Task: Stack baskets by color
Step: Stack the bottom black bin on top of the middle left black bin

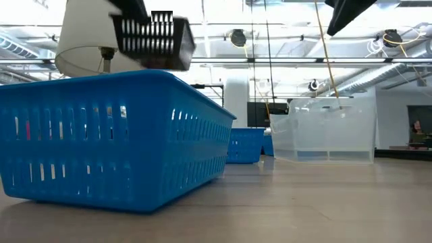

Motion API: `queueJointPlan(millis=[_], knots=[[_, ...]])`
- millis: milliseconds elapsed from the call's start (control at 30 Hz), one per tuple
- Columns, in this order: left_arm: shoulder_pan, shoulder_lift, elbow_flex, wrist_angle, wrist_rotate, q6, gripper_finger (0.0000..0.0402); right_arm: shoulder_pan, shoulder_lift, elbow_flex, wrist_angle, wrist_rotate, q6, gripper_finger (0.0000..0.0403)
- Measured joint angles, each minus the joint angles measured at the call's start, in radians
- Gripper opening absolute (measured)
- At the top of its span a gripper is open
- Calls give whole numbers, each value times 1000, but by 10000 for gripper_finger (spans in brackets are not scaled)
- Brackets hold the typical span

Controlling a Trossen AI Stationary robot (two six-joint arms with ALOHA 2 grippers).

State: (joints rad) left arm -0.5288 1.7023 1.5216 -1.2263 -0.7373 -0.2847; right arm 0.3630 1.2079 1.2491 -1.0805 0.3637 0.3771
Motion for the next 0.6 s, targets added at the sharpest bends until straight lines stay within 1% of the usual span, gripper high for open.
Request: queueJointPlan(millis=[100,233,400,600], knots=[[35,0,-54,18,4,-5,8,0,0,0,1,0,0,100],[73,-15,-139,82,15,13,20,0,0,0,3,0,0,100],[109,-99,-291,287,73,136,8,0,0,0,3,0,0,100],[143,-222,-483,542,91,266,18,0,0,0,4,0,-1,100]])
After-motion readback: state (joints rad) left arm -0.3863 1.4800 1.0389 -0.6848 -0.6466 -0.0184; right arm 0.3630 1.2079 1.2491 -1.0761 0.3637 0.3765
